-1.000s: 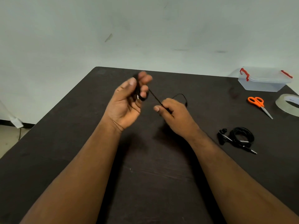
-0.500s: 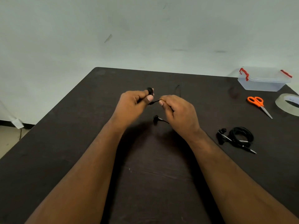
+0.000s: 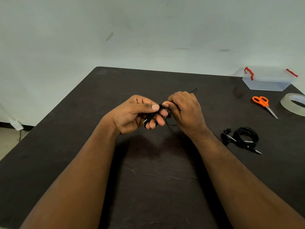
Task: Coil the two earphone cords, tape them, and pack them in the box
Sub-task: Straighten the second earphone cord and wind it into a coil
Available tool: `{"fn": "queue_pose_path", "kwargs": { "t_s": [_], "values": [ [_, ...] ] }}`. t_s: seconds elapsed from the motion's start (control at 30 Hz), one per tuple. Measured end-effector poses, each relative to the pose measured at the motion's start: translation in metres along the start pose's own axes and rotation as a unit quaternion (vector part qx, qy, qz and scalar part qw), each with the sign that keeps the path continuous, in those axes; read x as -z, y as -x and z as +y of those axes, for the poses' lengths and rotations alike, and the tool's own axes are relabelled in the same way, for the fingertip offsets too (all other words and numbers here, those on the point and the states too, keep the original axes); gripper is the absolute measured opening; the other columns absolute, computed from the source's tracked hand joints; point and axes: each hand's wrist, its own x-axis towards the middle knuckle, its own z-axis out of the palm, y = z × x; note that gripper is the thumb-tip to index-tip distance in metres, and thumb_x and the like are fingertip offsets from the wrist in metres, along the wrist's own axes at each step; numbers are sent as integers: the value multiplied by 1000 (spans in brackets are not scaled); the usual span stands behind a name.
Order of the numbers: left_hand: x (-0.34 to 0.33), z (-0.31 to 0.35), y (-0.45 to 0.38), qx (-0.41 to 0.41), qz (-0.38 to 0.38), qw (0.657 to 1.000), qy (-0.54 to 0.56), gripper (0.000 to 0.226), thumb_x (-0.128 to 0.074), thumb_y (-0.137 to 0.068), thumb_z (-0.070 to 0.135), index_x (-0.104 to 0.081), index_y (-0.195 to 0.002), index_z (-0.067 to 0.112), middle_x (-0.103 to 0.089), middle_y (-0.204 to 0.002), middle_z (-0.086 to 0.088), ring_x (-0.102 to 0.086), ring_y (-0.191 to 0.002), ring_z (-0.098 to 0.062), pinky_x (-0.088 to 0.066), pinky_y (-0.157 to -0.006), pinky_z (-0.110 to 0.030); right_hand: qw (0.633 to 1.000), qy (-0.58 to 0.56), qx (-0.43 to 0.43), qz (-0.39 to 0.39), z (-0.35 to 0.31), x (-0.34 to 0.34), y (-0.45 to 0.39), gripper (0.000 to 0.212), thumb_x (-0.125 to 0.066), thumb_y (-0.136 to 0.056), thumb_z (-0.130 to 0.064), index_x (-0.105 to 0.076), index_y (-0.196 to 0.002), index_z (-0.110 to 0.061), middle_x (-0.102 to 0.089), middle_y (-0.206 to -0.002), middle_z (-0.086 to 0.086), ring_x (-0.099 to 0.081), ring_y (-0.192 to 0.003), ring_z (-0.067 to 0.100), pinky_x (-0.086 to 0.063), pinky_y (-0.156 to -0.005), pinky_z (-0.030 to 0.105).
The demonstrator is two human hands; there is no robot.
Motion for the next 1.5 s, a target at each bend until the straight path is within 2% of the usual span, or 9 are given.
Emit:
{"fn": "queue_pose_path", "kwargs": {
  "t_s": [0.3, 0.4, 0.5, 0.77, 0.93, 1.03, 1.17, 1.27, 1.5],
  "values": [
    [0, -2, -5, -148, 64, 964, 212, 50, -80, -69, 28, -69, -111, 3, -70, -109, -15, -70, -83, -13, -55, -69, -19, 990, -80, -57, -104, 1, -14, 1, 26, -48, -96, -32, -45, -74, -18, -47, -62, -8, -46, -52, 11, -36, -56, 32],
    [5, 0, -8, -182, 90, 955, 217, 73, -78, -73, 28, -48, -133, -2, -54, -135, -20, -59, -118, -23, -51, -92, -25, 976, -103, -84, -175, -3, -15, 5, 14, -55, -96, -26, -59, -101, -14, -60, -79, -10, -55, -65, 4, -44, -63, 23],
    [8, -1, -10, -188, 126, 953, 201, 82, -80, -72, 26, -40, -137, -4, -47, -142, -21, -49, -129, -28, -45, -103, -30, 965, -92, -103, -223, -7, -16, 6, 39, -57, -95, -25, -50, -133, -19, -66, -113, -4, -63, -93, 9, -50, -84, 27],
    [14, -1, -12, -169, 280, 941, 91, 29, -58, -81, 17, -56, -111, 14, -53, -118, -1, -47, -125, -20, -33, -111, -29, 995, 5, -5, -102, -10, -15, 4, 22, -51, -95, -28, -69, -100, -16, -69, -82, -7, -61, -71, 10, -43, -74, 31],
    [5, -13, -14, -76, 183, 970, -138, 68, -56, -72, 78, -50, -126, 37, -54, -137, 11, -40, -135, -7, -25, -116, -35, 999, 43, 27, -5, -7, -9, 3, 16, -56, -95, -23, -70, -93, -14, -66, -74, -5, -60, -67, 15, -42, -72, 35],
    [2, -11, -12, -30, 112, 976, -185, 52, -45, -75, 80, -62, -113, 48, -61, -127, 16, -47, -128, -1, -26, -115, -36, 996, 86, 22, 21, -3, -5, 2, 17, -56, -96, -29, -70, -95, -20, -64, -73, -8, -57, -68, 13, -38, -79, 36],
    [-2, -7, -10, 1, 59, 968, -243, 35, -55, -95, 36, -60, -126, 19, -66, -122, 5, -56, -120, -7, -36, -111, -32, 995, 103, -4, 16, 5, -2, 4, 16, -57, -95, -35, -68, -90, -25, -64, -78, -12, -58, -79, 11, -30, -93, 41],
    [-6, -2, -7, -10, 77, 953, -294, 16, -58, -94, 22, -72, -96, 15, -73, -96, 1, -65, -98, -5, -47, -94, -22, 994, 108, -8, 16, 10, 3, 4, 21, -54, -95, -41, -67, -85, -27, -61, -77, -12, -57, -83, 10, -26, -94, 41],
    [-8, 0, -9, -69, 96, 985, -122, 27, -48, -97, 7, -63, -81, -9, -54, -56, -1, -55, -67, -17, -46, -62, -24, 997, 74, -9, 9, 10, 2, 2, 23, -52, -96, -40, -65, -86, -25, -60, -86, -11, -56, -92, 13, -28, -85, 39]
  ]
}}
